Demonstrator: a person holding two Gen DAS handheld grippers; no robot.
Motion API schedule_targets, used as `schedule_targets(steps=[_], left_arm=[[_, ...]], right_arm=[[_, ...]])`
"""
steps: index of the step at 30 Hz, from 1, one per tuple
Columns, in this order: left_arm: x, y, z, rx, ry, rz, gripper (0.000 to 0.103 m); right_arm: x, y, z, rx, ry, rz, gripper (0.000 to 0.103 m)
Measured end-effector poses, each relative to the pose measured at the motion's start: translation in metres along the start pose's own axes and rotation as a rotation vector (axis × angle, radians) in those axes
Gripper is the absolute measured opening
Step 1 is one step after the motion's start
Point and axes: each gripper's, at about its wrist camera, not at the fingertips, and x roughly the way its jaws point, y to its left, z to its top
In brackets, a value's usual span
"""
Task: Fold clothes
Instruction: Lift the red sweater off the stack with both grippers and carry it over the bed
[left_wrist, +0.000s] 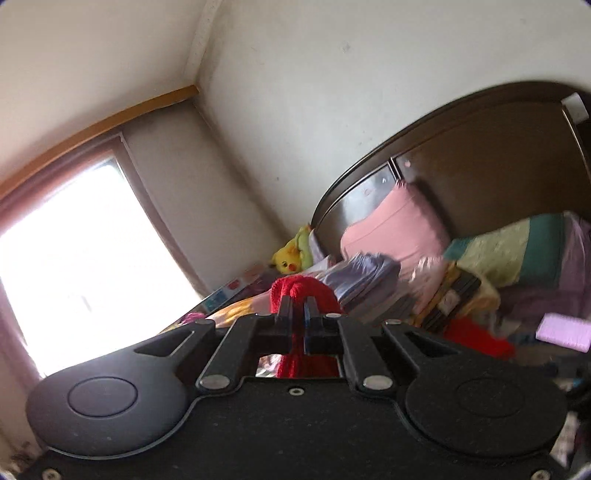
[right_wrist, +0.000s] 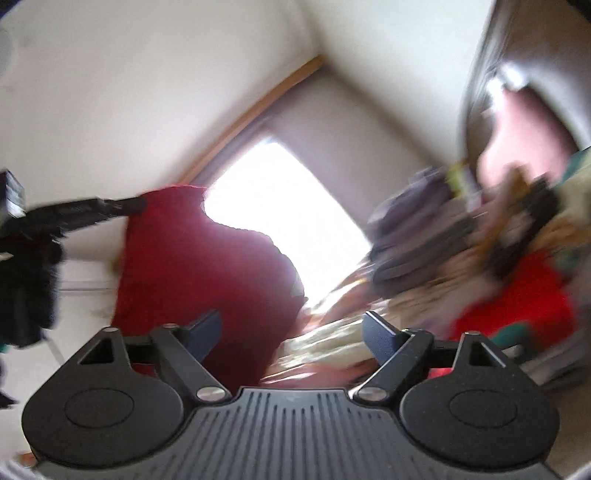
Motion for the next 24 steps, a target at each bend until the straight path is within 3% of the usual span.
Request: schedule_targets(steps=[1, 7, 10, 14, 17, 19, 20, 22, 24], left_arm=[[-0.013, 0.004, -0.006, 0.016, 0.004, 0.001, 0.004], [-0.079, 0.019, -0.054, 0.118, 0.05, -0.012, 0.004], [-0.099, 0.019, -0.083, 0.147, 0.099, -0.02, 0.004], [-0.093, 0.01, -0.152, 0.072, 0.256, -0.03, 0.004], [-0.069, -0.01, -0.232, -0.025, 0.478, -0.055, 0.008], [-0.059, -0.018, -0.278, -0.081, 0.603, -0.025, 0.014], [-0.059, -0.019, -0.296, -0.118, 0.643, -0.005, 0.018], [-0.066, -0.011, -0.315, -0.223, 0.644, 0.018, 0.051], [-0.071, 0.003, -0.327, -0.329, 0.637, 0.047, 0.052]], right_arm=[[0.002, 0.008, -0.001, 0.003, 0.03, 0.045, 0.094], [0.021, 0.046, -0.015, -0.006, 0.254, 0.233, 0.094], [0.032, 0.056, -0.031, -0.008, 0.377, 0.281, 0.094], [0.047, 0.063, -0.055, -0.065, 0.524, 0.245, 0.094], [0.054, 0.064, -0.074, -0.1, 0.622, 0.178, 0.093], [0.057, 0.064, -0.087, -0.131, 0.692, 0.127, 0.089], [0.059, 0.064, -0.094, -0.146, 0.725, 0.104, 0.087], [0.065, 0.062, -0.108, -0.172, 0.778, 0.074, 0.08], [0.074, 0.061, -0.12, -0.199, 0.83, 0.05, 0.076]])
